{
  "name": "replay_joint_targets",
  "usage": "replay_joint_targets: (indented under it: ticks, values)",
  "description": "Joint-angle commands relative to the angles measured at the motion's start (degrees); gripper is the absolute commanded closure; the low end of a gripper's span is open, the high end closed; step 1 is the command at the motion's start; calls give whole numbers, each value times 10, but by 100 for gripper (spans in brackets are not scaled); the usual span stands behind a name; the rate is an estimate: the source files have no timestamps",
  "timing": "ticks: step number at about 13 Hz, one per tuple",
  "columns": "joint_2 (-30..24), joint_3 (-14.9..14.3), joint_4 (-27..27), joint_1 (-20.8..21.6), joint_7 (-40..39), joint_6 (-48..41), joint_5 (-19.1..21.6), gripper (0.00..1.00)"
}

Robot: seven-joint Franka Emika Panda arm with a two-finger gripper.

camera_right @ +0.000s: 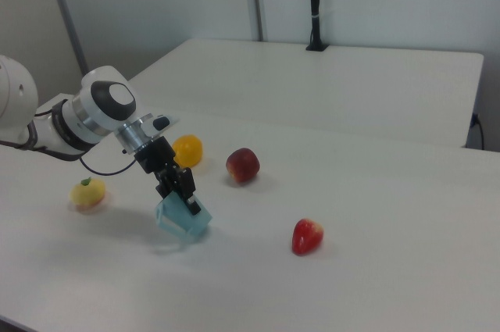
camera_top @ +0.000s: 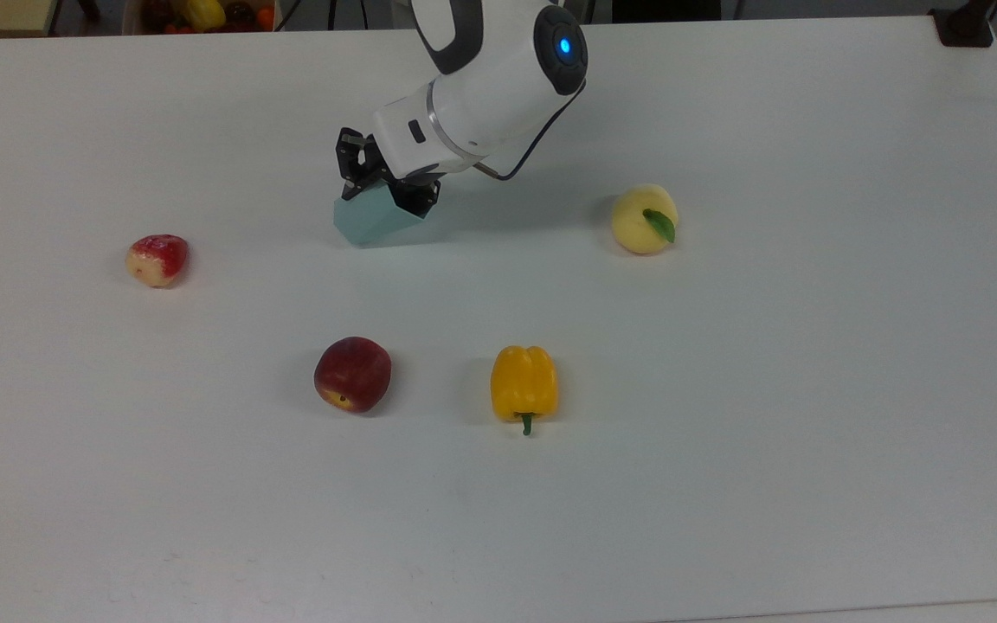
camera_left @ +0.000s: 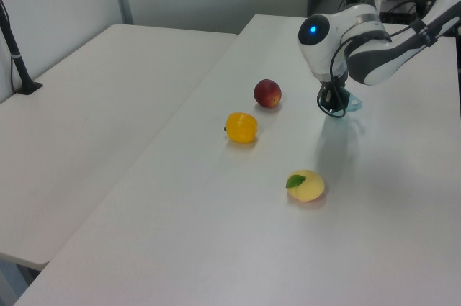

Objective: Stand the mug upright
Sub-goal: 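Lower the gripper onto the mug body and close on it, then rotate the held mug so its base rests on the table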

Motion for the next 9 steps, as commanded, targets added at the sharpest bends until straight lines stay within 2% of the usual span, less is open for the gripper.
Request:
replay_joint_targets:
  ticks: [1, 3, 5, 6, 9]
  values:
    - [-23, -1, 19, -18, -81, 17, 105, 100]
    - [-45, -4, 37, -29, -150, 15, 182, 100]
    - [-53, -22, 45, -33, -240, 20, 259, 100]
    - [-51, -31, 47, -34, -317, 20, 302, 100]
    - [-48, -70, 47, -35, -476, 22, 400, 100]
